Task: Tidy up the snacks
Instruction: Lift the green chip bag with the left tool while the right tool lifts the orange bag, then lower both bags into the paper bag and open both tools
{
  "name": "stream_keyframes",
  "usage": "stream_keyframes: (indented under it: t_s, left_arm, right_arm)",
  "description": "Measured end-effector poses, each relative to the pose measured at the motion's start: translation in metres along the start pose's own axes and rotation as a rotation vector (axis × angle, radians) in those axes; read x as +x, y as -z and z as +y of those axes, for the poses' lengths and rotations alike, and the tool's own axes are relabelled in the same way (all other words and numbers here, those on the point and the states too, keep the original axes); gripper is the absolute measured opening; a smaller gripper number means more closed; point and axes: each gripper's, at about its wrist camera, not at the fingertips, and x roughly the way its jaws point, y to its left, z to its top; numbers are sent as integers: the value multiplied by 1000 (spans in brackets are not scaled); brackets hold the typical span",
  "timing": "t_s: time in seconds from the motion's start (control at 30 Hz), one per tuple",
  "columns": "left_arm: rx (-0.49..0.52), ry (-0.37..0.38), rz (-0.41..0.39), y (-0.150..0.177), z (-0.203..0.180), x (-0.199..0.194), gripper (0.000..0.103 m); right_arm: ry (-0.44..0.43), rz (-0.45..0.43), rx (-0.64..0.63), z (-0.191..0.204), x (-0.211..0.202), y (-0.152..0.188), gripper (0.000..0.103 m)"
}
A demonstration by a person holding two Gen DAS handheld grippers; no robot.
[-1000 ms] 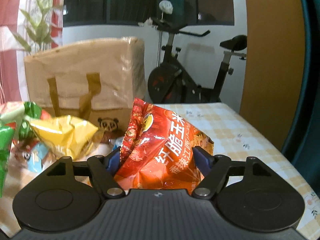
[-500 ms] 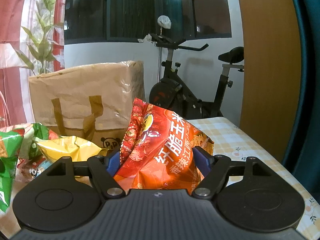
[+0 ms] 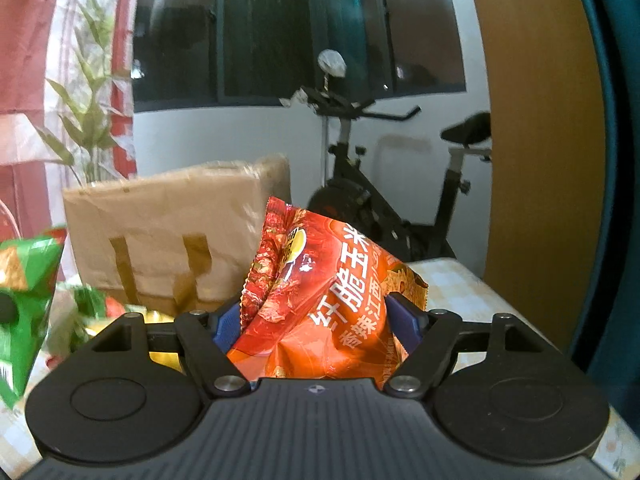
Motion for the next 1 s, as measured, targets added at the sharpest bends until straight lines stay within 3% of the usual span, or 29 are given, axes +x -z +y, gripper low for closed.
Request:
stream_keyframes:
  t_s: [0.2,0.4,0.67,0.8,1.0]
  left_arm:
    - [45,-51,-80,-43,5,4,80]
    - [28,-110,-133,-97,23,21,80]
    - [19,-180,-127,-155,43,62,80]
    - [-18,-195,-86,-173,55,90,80]
    - [-19,-206,-22,-185,68,132,80]
  right_arm:
    - [-88,-70,-20,9,6,-37,76]
    - [-185,-147,-16,19,28,-88,76]
    - [-296,-180,31,38,80,-153,76]
    - [-348,-142,41,49,117,-170,76]
    - [-401,4,148,53,176,-173,76]
